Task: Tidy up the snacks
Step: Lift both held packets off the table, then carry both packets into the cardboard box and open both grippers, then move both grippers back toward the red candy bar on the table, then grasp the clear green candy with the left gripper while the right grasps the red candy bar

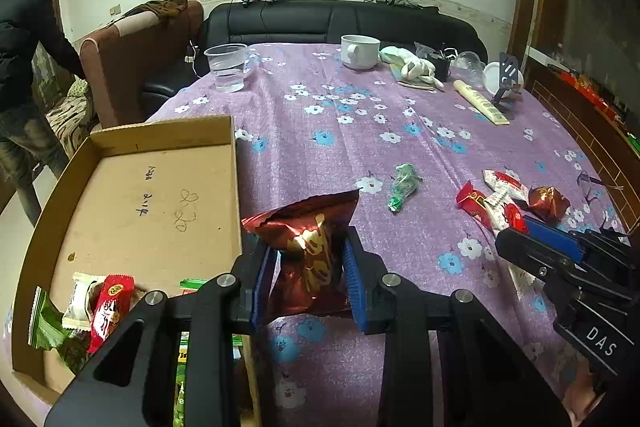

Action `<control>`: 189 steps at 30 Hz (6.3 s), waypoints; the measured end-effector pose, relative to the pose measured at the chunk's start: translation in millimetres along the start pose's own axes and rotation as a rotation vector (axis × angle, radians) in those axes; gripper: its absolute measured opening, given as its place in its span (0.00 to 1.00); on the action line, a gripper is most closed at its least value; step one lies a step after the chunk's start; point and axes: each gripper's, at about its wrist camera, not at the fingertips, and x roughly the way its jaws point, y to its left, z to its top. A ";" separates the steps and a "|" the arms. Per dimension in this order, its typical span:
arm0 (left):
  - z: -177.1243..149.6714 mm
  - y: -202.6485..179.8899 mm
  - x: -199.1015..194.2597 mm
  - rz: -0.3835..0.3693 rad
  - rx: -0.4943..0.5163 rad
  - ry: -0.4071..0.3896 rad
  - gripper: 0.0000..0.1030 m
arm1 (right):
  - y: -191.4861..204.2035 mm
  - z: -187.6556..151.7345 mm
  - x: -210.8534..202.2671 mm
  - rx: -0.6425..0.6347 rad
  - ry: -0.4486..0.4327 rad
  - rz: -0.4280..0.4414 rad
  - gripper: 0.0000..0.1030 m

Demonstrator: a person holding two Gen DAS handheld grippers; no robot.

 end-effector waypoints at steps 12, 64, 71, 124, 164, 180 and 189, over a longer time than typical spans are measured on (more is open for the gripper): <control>2.8 22.4 -16.0 -0.010 -0.041 -0.032 0.30 | -5.7 1.6 3.2 0.054 0.012 0.028 0.26; -23.9 171.9 -2.2 0.141 -0.320 0.013 0.30 | 189.8 -20.3 82.2 -0.194 0.171 0.288 0.26; -25.3 171.2 -4.1 0.146 -0.307 0.003 0.30 | 188.0 -25.6 87.4 -0.186 0.195 0.303 0.26; -3.4 86.3 -43.2 0.011 -0.134 -0.013 0.56 | 89.0 10.4 8.6 0.053 0.060 0.213 0.44; -47.5 -53.8 0.6 -0.250 0.199 0.245 0.58 | -45.9 17.1 58.4 -0.010 0.196 -0.173 0.32; 48.1 -60.4 40.4 -0.145 0.110 0.189 0.58 | -87.5 19.5 45.6 0.215 0.193 -0.087 0.21; 57.4 -87.9 99.2 -0.048 0.140 0.227 0.52 | -100.3 19.3 37.6 0.304 0.184 -0.049 0.21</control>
